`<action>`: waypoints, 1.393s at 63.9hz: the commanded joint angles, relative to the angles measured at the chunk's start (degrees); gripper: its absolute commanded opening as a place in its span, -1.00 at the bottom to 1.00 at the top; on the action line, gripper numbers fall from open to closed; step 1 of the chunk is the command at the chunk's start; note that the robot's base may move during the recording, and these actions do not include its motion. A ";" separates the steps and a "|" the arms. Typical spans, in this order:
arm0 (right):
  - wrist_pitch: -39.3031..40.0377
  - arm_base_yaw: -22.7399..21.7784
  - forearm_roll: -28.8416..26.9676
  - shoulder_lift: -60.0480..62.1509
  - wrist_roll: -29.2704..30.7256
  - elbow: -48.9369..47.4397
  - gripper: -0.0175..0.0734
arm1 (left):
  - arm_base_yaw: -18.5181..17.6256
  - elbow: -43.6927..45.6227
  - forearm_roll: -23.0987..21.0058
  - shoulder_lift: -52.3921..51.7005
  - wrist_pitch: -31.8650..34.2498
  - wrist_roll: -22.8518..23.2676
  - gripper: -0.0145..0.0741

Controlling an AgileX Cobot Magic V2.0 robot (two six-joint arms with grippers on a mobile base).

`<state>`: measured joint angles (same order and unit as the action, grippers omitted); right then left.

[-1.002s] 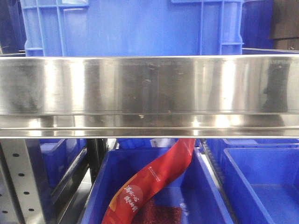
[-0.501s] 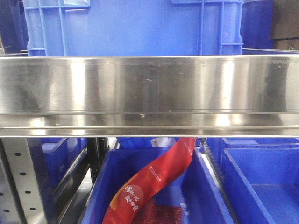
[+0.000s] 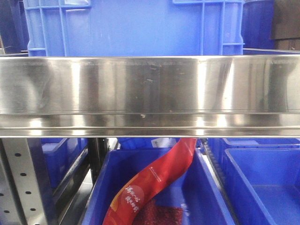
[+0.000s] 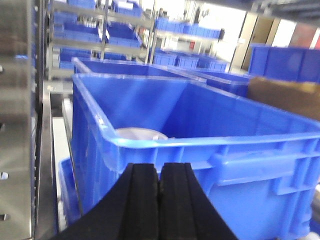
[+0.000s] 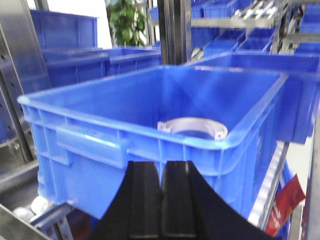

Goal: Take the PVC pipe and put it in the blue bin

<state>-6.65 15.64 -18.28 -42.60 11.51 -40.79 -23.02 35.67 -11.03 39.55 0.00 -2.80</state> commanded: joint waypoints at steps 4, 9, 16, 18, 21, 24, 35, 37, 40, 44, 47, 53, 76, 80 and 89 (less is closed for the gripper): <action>1.66 -0.09 0.55 0.48 0.09 0.15 -0.97 | -0.08 -0.16 -0.46 -1.28 1.31 0.37 -0.92; 1.66 -0.09 0.55 0.48 0.09 0.15 -0.97 | -0.08 -0.16 -0.46 -1.28 1.31 0.37 -0.92; 1.66 -0.09 0.55 0.48 0.09 0.15 -0.97 | -0.08 -0.16 -0.46 -1.28 1.31 0.37 -0.92; 1.66 -0.09 0.55 0.48 0.09 0.15 -0.97 | -0.08 -0.16 -0.46 -1.28 1.31 0.37 -0.92; 1.66 -0.09 0.55 0.48 0.09 0.15 -0.97 | -0.08 -0.16 -0.46 -1.28 1.31 0.37 -0.92; 1.64 -0.09 0.55 0.48 0.09 0.29 -0.97 | -0.08 -0.16 -0.46 -1.28 1.31 0.37 -0.92; 2.76 -0.79 0.65 3.51 0.09 3.26 -0.97 | -0.08 -0.16 -0.46 -1.28 1.31 0.37 -0.92; 3.35 -1.79 1.67 4.58 0.09 4.79 -0.97 | -0.08 -0.16 -0.46 -1.28 1.31 0.37 -0.92; 4.43 -3.64 3.11 6.68 0.09 7.11 -0.97 | -0.08 -0.16 -0.46 -1.28 1.31 0.37 -0.92; 6.65 -7.71 3.81 10.05 0.09 11.73 -0.97 | -0.08 -0.16 -0.46 -1.28 1.31 0.37 -0.92; 8.21 -10.34 3.81 12.17 0.09 15.27 -0.97 | -0.08 -0.16 -0.46 -1.28 1.31 0.37 -0.92; 11.14 -16.88 3.81 17.36 0.09 22.34 -0.97 | -0.08 -0.16 -0.46 -1.28 1.31 0.37 -0.92; 9.82 -27.92 3.63 28.61 0.09 34.21 -0.97 | -0.08 -0.16 -0.46 -1.28 1.31 0.37 -0.92; 8.05 -27.92 3.63 28.89 0.09 34.51 -0.97 | -0.08 -0.16 -0.46 -1.28 1.31 0.37 -0.92; 10.56 -27.69 5.81 29.24 -2.19 38.18 -0.97 | -0.08 -0.16 -0.46 -1.28 1.31 0.37 -0.92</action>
<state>1.52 -11.92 -14.49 -13.78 11.23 -4.88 -23.02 35.58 -11.13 38.65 0.00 -2.80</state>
